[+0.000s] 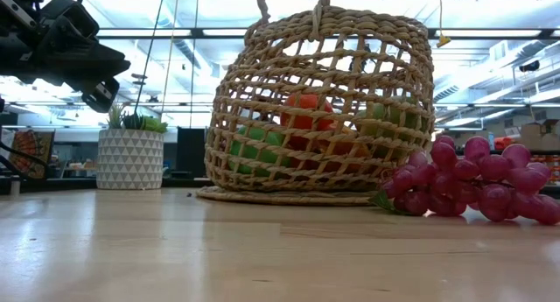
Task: Build produce basket
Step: Put the red apple into the woven basket
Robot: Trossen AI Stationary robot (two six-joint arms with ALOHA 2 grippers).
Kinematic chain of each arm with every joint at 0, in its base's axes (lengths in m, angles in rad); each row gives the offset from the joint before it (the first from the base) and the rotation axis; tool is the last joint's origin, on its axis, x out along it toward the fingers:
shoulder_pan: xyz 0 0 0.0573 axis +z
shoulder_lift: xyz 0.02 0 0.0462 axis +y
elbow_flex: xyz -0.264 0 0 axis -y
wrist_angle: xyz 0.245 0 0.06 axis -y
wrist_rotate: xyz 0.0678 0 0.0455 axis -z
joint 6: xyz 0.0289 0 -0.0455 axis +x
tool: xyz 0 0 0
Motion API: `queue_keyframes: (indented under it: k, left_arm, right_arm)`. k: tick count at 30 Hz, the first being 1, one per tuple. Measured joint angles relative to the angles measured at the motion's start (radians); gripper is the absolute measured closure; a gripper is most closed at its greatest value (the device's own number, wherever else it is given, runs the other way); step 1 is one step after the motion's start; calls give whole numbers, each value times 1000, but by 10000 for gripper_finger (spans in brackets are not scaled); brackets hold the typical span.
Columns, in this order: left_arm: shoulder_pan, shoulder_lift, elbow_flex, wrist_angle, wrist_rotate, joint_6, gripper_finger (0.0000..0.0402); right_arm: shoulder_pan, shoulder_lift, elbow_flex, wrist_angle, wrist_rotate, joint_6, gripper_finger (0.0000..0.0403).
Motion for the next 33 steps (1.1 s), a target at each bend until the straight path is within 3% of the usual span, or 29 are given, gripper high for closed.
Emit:
queue_keyframes:
  k: [4, 11, 21, 26, 33]
  left_arm:
    - [0, 0, 0, 0, 0, 0, 341]
    - [0, 0, 0, 0, 0, 0, 345]
    - [0, 0, 0, 5, 0, 0, 340]
    - [0, 0, 0, 4, 0, 0, 344]
    - [0, 0, 0, 5, 0, 0, 338]
  right_arm:
    - [14, 25, 0, -80, 57, 178, 107]
    - [23, 66, -50, -270, -16, 505, 100]
    - [28, 199, -99, -317, -65, 544, 99]
    - [-1, 240, -99, -322, -62, 657, 97]
    - [-13, 215, -99, -402, -81, 781, 57]
